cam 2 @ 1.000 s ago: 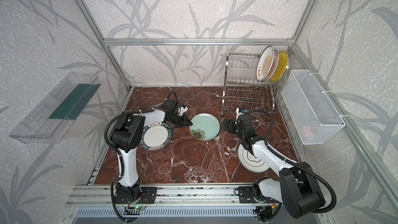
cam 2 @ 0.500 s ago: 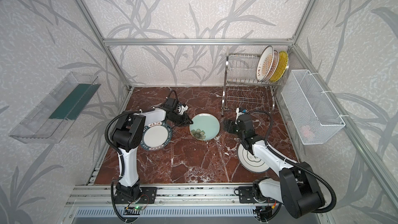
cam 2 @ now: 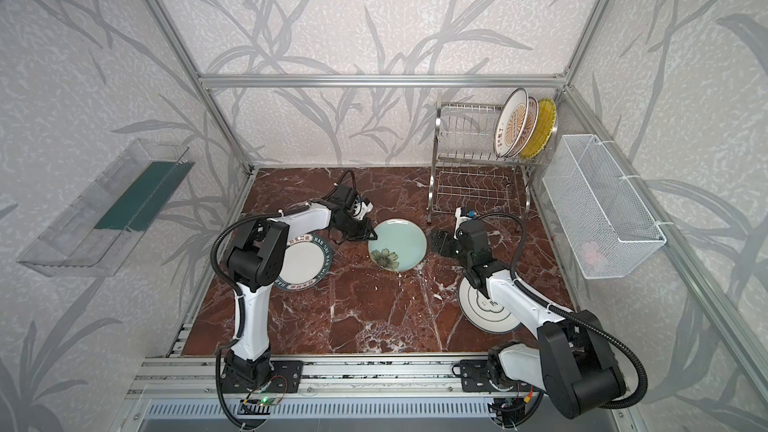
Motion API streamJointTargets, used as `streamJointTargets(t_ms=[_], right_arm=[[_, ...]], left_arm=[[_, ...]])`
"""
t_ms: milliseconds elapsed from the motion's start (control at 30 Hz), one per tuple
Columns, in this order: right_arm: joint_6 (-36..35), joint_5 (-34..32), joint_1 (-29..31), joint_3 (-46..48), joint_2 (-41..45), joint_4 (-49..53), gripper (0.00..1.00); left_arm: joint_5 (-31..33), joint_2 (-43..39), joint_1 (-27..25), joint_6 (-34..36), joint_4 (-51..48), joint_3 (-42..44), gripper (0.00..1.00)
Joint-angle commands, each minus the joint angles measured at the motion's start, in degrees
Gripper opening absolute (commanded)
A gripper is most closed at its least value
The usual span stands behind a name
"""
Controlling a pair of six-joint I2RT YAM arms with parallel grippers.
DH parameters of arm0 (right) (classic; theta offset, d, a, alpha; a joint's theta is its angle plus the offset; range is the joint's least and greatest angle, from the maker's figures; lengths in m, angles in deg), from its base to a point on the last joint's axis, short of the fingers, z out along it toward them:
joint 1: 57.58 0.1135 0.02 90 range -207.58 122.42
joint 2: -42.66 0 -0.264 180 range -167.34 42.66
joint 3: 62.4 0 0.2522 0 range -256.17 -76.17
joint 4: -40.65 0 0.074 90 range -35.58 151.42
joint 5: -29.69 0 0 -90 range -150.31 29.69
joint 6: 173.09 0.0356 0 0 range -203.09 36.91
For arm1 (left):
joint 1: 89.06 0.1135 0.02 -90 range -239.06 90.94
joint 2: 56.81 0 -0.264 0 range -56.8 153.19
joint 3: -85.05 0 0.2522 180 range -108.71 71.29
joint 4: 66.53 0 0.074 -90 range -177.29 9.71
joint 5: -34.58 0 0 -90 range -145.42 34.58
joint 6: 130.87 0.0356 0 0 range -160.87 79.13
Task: Load the plates into the dish rack
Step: 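Slide the green flower plate farther toward the right gripper with the left gripper, then move the right gripper over the green flower plate rim while the left holds it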
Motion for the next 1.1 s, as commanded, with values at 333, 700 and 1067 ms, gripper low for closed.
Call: streamJointTargets(t_ms=[333, 700, 1067], right_arm=[[0.44, 0.44, -0.75, 1.18, 0.15, -0.91, 0.82], [3.11, 6.84, -5.37, 2.58, -2.62, -3.4, 0.82], [6.97, 12.75, -7.35, 3.96, -9.55, -10.57, 0.81]], left_arm=[[-0.97, 1.94, -0.94, 0.73, -1.95, 0.97, 0.0], [-11.05, 0.97, -0.68, -3.85, 6.45, 3.56, 0.0], [-15.27, 0.42, -0.24, -7.34, 11.59, 5.19, 0.0]])
